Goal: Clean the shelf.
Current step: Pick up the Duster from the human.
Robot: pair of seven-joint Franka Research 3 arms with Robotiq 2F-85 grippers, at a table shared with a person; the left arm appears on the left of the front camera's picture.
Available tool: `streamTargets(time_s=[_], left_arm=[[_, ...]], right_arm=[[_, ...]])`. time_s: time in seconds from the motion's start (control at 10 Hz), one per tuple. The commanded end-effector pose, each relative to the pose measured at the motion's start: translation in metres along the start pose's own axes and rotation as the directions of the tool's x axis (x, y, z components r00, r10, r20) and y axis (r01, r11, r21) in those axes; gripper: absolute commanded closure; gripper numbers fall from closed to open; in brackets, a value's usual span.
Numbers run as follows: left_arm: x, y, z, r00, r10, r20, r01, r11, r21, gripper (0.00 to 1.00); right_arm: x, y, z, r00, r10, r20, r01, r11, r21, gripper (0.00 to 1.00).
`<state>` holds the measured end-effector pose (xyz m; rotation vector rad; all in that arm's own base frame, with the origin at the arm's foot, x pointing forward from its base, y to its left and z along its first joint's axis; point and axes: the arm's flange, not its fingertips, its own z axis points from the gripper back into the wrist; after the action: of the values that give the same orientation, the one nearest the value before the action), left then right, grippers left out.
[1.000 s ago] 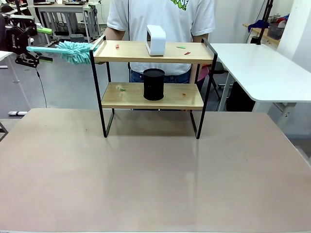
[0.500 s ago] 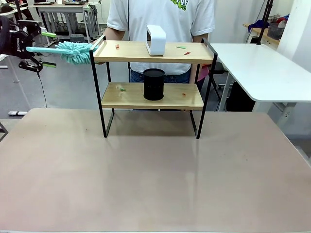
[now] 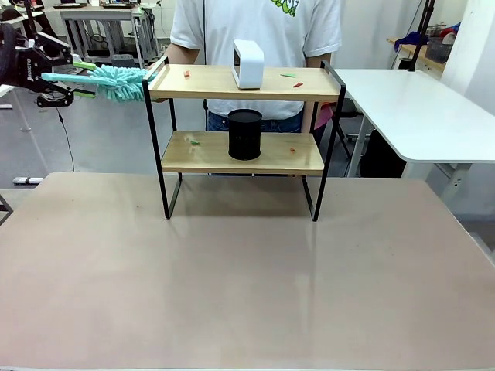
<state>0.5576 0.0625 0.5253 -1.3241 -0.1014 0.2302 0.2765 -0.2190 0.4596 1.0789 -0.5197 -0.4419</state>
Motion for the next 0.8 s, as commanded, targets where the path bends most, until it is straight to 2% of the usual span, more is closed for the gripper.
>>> streamTargets(time_s=[0.0,0.1,0.2,0.5,0.6,0.7], left_arm=[[0.001,-0.004,0.001,1.0,0.0,-0.018,0.0,1.0,0.002,1.0],[0.0,-0.004,0.0,1.0,-0.005,-0.022,0.005,1.0,0.002,0.95],[0.0,-0.003,-0.001,1.0,-0.009,-0.024,0.01,1.0,0.003,1.0],[-0.004,-0.003,-0.001,0.999,-0.04,-0.02,0.041,0.999,0.017,1.0],[-0.008,-0.005,0.003,0.998,-0.063,-0.016,0.063,0.998,0.017,1.0],[-0.02,-0.01,0.014,0.991,-0.133,0.008,0.133,0.991,0.033,1.0]], right_arm=[[0.002,0.001,-0.002,1.0,0.025,0.011,-0.025,0.999,0.023,0.0],[0.002,0.001,-0.002,1.0,0.025,0.011,-0.025,0.999,0.023,0.0],[0.002,0.001,-0.002,1.0,0.025,0.011,-0.025,0.999,0.023,0.0],[0.002,0.001,-0.002,1.0,0.025,0.011,-0.025,0.999,0.023,0.0],[0.002,0.001,-0.002,1.0,0.025,0.011,-0.025,0.999,0.023,0.0],[0.002,0.001,-0.002,1.0,0.025,0.011,-0.025,0.999,0.023,0.0]])
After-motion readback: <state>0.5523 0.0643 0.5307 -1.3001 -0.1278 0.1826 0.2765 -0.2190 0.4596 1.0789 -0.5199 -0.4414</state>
